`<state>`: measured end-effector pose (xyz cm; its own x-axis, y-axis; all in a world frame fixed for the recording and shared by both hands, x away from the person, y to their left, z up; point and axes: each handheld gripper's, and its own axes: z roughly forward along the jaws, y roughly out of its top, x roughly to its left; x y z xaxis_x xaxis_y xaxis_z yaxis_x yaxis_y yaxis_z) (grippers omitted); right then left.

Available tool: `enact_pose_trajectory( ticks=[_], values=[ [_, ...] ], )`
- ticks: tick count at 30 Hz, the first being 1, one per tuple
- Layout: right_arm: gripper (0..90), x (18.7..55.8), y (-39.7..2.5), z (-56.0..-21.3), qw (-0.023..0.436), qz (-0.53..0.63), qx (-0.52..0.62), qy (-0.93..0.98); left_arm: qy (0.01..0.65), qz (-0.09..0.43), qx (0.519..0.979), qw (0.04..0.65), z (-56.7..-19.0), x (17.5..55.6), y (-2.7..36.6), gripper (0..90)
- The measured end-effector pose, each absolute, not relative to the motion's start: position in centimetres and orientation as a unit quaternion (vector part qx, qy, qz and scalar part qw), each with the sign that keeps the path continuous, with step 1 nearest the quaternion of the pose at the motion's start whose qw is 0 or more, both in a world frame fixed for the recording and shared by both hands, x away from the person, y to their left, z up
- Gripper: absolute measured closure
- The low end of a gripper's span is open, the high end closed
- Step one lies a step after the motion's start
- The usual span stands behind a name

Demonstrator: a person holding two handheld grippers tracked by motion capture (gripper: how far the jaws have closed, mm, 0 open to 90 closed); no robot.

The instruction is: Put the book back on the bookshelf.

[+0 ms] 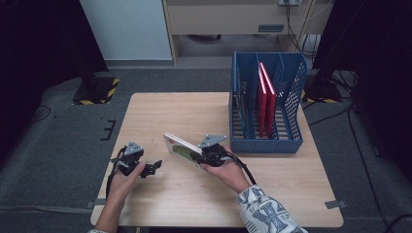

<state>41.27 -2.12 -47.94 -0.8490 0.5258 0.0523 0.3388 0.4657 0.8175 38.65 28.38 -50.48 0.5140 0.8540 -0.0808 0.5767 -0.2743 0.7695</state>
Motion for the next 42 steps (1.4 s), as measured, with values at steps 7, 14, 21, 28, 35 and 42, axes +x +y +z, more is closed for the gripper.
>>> enact_pose_trajectory(
  ticks=[7, 14, 21, 28, 35, 42],
  values=[
    [75.3, 41.2, -2.2, -47.8, 0.11, 0.445, 0.253, 0.852, 0.461, 0.179, 0.779, 0.387, -50.5, 38.7, 28.4, 5.7],
    [75.6, 41.0, -2.4, -47.5, 0.113, 0.457, 0.259, 0.844, 0.463, 0.183, 0.778, 0.383, -50.6, 38.7, 28.5, 5.7],
    [75.7, 40.9, -2.8, -46.9, 0.119, 0.46, 0.26, 0.841, 0.466, 0.185, 0.778, 0.378, -50.6, 38.7, 28.6, 5.7],
    [75.7, 40.6, -3.4, -46.2, 0.126, 0.468, 0.263, 0.834, 0.468, 0.186, 0.781, 0.369, -50.8, 38.8, 28.7, 5.7],
    [75.7, 40.1, -4.4, -45.5, 0.133, 0.473, 0.266, 0.829, 0.473, 0.185, 0.782, 0.362, -50.9, 38.8, 28.7, 5.4],
    [75.7, 39.6, -5.6, -45.1, 0.137, 0.476, 0.271, 0.825, 0.472, 0.184, 0.784, 0.359, -51.0, 38.9, 28.7, 5.4]
  ],
)
